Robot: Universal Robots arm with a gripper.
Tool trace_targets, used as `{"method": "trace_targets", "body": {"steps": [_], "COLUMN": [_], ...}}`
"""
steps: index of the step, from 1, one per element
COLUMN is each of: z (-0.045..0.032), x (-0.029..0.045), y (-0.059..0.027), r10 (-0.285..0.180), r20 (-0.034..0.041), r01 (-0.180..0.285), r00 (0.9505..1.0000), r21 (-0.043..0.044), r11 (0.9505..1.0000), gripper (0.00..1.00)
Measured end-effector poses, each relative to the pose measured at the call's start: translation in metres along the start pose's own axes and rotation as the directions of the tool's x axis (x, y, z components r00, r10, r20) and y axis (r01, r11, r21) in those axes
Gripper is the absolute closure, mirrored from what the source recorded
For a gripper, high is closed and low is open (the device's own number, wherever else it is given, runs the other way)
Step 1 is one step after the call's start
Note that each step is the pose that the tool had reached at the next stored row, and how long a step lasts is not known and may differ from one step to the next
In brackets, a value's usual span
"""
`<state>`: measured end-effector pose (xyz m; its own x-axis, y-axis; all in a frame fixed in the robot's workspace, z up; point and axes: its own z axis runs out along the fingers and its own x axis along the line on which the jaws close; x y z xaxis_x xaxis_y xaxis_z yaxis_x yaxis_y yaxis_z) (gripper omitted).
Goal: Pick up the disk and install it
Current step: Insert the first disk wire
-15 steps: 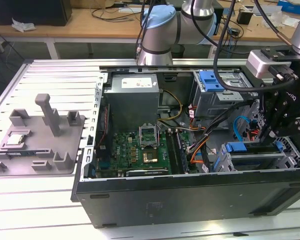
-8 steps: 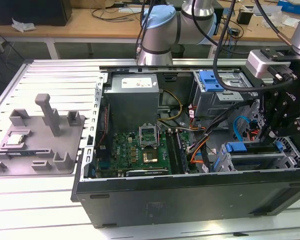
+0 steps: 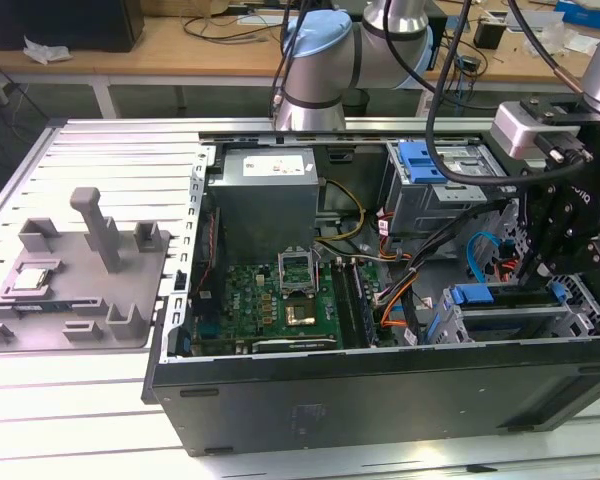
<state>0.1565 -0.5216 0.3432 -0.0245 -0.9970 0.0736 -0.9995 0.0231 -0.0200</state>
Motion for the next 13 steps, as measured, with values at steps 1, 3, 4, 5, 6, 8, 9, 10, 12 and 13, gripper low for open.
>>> {"method": "trace_targets", "body": {"steps": [1,3,4,5,6,8,9,10,12,13], "z": [0.0001,0.0004,0.0006,0.0008,0.0011,0.0016,0.0016,0.0019,0.0028,0.0034], "x": [0.0,0.0,0.0,0.0,-0.0001,-0.0001,-0.0001,-0.0001,-0.0002,-0.0002], "y": [0.0,0.0,-0.0002,-0.0003,-0.0004,-0.0007,-0.0007,-0.0007,-0.0007,-0.0007], "r10": [0.0,0.0,0.0,0.0,0.0,0.0,0.0,0.0,0.0,0.0], "r20": [-0.0001,-0.0001,0.0,-0.0001,-0.0001,0.0004,0.0001,0.0,0.0,0.0002], "r01": [0.0,0.0,0.0,0.0,0.0,0.0,0.0,0.0,0.0,0.0], "r00": [1.0,1.0,1.0,1.0,1.0,1.0,1.0,1.0,1.0,1.0], "r21": [0.0,0.0,0.0001,0.0,0.0,-0.0001,0.0,0.0,0.0,0.0], "r11": [1.0,1.0,1.0,1.0,1.0,1.0,1.0,1.0,1.0,1.0], "gripper": [0.84,0.84,0.84,0.84,0.84,0.84,0.84,0.84,0.84,0.84]}}
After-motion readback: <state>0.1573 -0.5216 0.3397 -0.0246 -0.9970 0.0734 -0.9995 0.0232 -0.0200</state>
